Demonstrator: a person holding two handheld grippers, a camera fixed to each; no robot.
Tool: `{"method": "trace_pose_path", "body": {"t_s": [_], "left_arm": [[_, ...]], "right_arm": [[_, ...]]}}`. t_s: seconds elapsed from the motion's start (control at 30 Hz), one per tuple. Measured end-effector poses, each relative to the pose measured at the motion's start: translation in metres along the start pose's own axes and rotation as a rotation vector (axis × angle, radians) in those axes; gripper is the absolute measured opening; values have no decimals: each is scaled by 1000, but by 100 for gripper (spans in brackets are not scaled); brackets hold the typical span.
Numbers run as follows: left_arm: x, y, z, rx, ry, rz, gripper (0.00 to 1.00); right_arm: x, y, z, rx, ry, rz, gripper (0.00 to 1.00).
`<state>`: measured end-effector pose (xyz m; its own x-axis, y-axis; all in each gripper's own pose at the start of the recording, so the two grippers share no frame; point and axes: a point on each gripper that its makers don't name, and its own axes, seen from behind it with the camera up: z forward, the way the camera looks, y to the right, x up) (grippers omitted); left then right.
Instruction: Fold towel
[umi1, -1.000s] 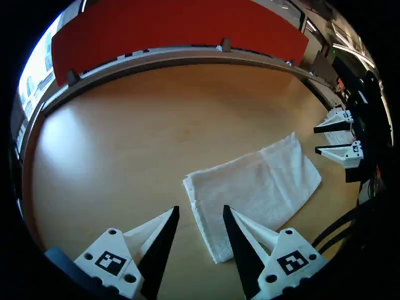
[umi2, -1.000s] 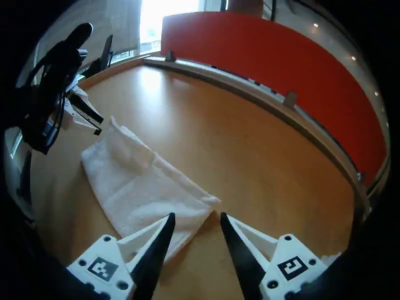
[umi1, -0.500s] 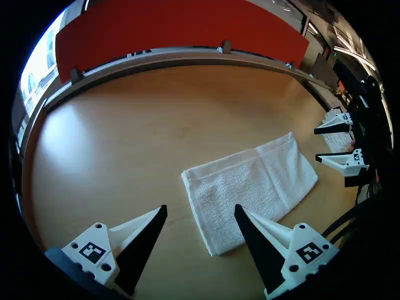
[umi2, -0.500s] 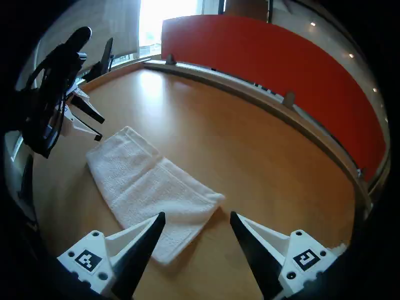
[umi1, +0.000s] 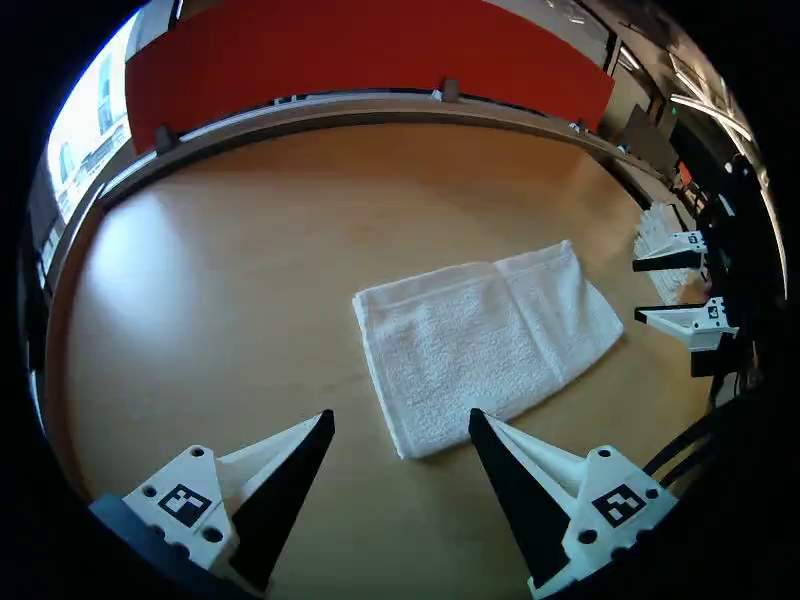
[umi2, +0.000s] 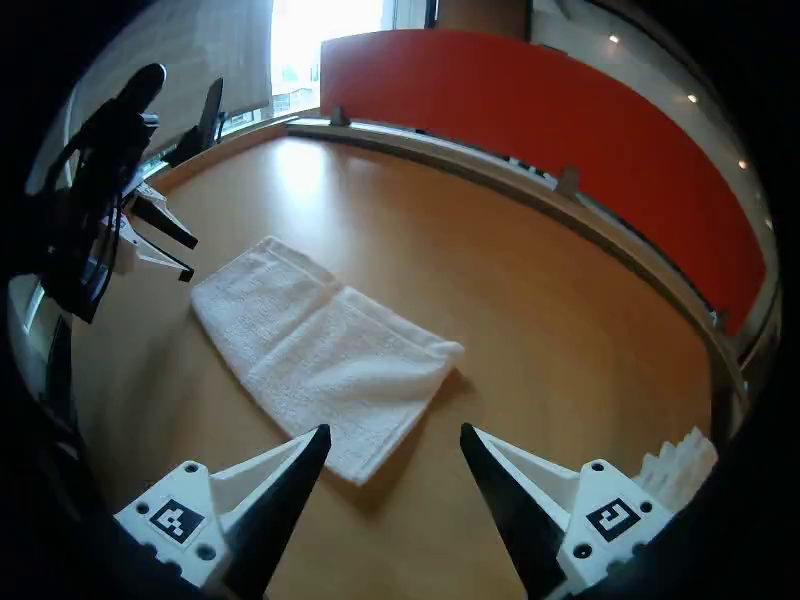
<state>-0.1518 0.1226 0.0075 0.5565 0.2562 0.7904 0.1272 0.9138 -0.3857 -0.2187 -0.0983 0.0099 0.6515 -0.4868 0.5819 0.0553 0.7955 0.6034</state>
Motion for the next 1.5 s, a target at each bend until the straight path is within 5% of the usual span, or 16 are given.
{"method": "trace_pose_path", "body": {"t_s": [0.4,1.0,1.5], "left_arm": [[-19,6,-13,16,8,-21,100],[-50,-5,-45,105,36,-144,100],[-70,-12,-68,142,42,-176,100]], "right_arm": [[-15,-7,-10,1,-4,3,100],[-14,-18,-1,51,-21,-58,100],[-18,-19,10,67,-39,-88,100]]}}
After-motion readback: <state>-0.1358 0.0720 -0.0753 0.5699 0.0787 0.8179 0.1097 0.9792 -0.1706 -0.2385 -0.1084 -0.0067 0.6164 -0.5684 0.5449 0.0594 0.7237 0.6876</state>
